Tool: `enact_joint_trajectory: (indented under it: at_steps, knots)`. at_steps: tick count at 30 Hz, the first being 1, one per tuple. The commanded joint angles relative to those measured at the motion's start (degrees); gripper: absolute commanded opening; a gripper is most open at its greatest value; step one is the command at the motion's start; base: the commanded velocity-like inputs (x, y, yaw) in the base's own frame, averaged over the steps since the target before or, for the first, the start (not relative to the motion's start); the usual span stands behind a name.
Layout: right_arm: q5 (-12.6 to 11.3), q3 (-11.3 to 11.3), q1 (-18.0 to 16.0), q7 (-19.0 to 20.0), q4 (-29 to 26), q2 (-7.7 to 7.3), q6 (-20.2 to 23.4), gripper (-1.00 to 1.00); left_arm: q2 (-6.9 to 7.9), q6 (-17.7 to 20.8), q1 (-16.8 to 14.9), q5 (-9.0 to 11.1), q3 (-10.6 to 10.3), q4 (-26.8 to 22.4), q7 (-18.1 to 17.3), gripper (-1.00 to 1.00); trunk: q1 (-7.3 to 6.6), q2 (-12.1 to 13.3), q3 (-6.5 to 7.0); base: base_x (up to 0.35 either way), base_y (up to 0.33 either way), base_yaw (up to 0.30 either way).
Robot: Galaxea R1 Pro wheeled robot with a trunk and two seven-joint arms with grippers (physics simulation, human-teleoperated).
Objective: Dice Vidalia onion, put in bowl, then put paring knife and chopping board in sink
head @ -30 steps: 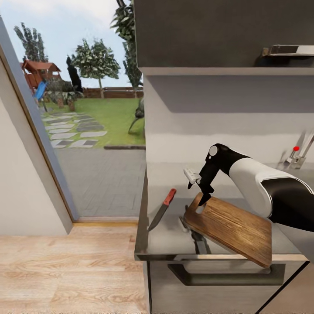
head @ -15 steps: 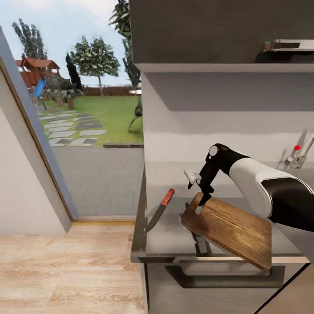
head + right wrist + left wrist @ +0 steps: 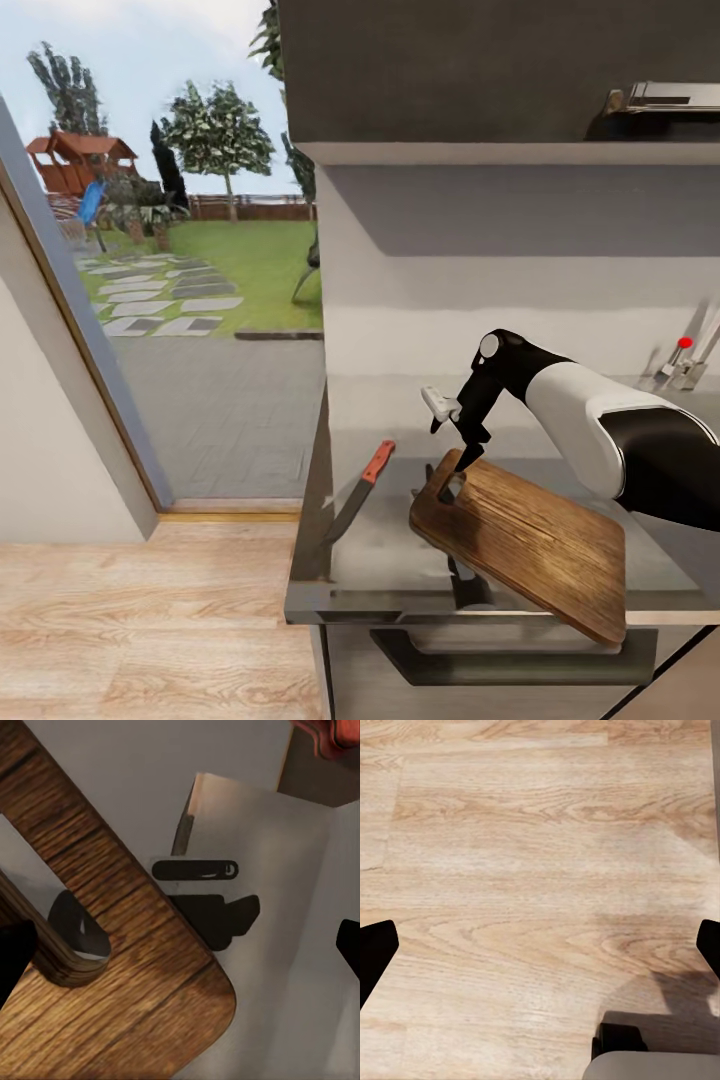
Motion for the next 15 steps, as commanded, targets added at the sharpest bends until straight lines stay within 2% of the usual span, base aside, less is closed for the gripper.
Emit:
enact_joint_trajectory:
  at_steps: [1, 8, 15]
  knots:
    - [-0.3, 0.4, 0.0, 0.1, 0.0, 0.0, -0.3, 1.0, -0.01, -0.1, 0.0, 0.0, 0.1, -0.1, 0.1, 1.0, 0.0, 0.0, -0.05, 0.002, -0.001, 0.0]
    - [-0.3, 0.4, 0.0, -1.1, 0.0, 0.08, -0.3, 1.0, -0.01, -0.1, 0.0, 0.0, 0.1, -0.1, 0.1, 1.0, 0.0, 0.0, -0.05, 0.02, 0.0, 0.0]
    - [-0.3, 0.4, 0.0, -1.4, 0.0, 0.09, -0.3, 1.0, -0.02, -0.1, 0.0, 0.0, 0.1, -0.1, 0.1, 1.0, 0.0, 0.0, -0.05, 0.134, 0.009, 0.0]
